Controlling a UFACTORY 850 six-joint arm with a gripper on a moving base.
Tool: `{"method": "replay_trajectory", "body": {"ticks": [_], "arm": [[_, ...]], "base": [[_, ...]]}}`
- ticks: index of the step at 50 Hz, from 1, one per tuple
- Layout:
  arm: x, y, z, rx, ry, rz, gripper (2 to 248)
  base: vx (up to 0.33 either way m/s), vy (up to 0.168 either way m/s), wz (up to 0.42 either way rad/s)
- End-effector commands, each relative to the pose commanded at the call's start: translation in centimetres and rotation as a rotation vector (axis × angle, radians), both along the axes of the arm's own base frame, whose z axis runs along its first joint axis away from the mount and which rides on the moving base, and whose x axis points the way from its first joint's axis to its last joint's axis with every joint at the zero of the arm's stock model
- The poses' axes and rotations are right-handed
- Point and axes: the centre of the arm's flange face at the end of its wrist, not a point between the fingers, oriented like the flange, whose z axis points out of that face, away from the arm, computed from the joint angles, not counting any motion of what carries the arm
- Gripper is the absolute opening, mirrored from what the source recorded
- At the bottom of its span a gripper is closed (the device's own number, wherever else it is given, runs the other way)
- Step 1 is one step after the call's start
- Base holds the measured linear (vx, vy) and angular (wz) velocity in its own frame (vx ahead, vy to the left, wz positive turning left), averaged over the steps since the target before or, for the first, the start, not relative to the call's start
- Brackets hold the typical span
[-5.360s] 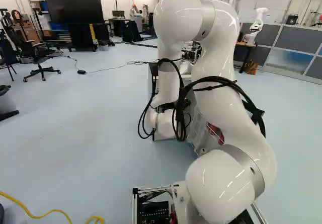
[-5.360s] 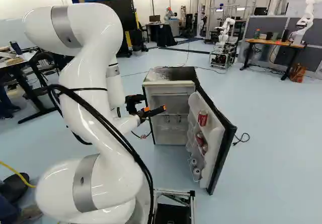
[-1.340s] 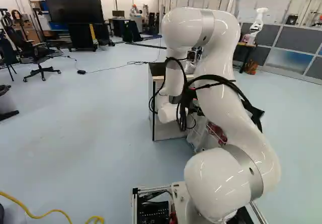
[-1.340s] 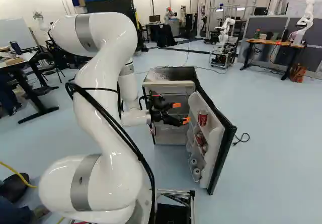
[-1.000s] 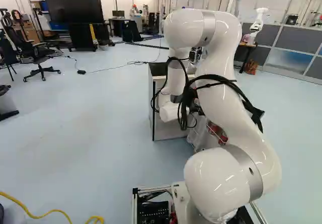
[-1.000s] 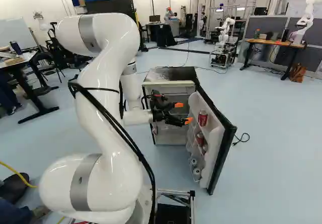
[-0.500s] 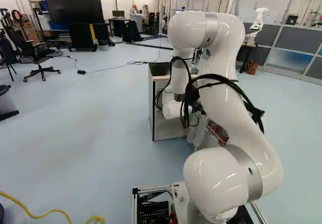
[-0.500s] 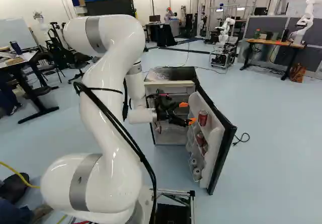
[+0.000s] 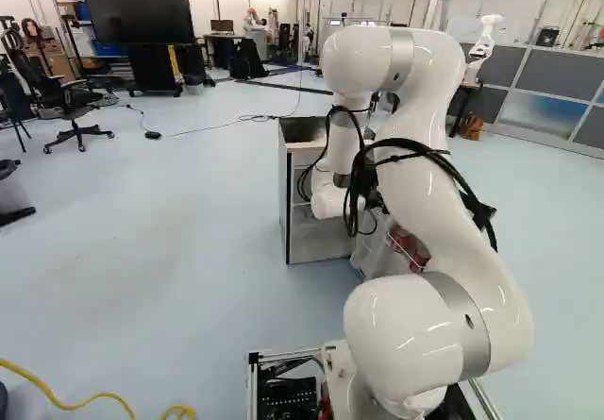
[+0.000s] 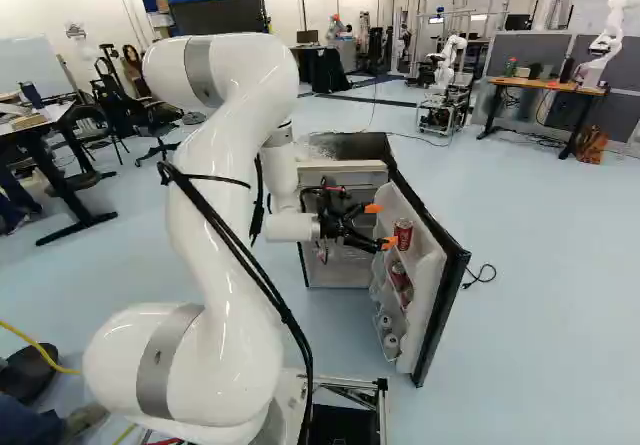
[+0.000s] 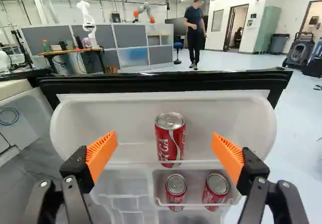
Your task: Grab a drink from the fridge
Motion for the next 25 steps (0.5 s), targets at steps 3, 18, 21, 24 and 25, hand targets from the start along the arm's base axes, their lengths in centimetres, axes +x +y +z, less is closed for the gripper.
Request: {"method": "replay_trajectory", "body": {"ticks": [3, 18, 21, 24, 25], "arm": [[0.0, 0.0, -0.4, 0.003, 0.006, -0.001, 247], [0.1, 0.0, -2.4, 0.005, 0.038, -0.001, 247], [0.1, 0.0, -2.7, 0.005, 0.043, -0.001, 247], [0.1, 0.0, -2.8, 0.005, 0.045, -0.001, 247], [0.1, 0.0, -2.9, 0.005, 0.045, -0.001, 247]], "base": [[0.000, 0.000, 0.000], [0.000, 0.000, 0.000], [0.000, 0.000, 0.000], [0.000, 0.000, 0.000], [0.000, 0.000, 0.000]]}}
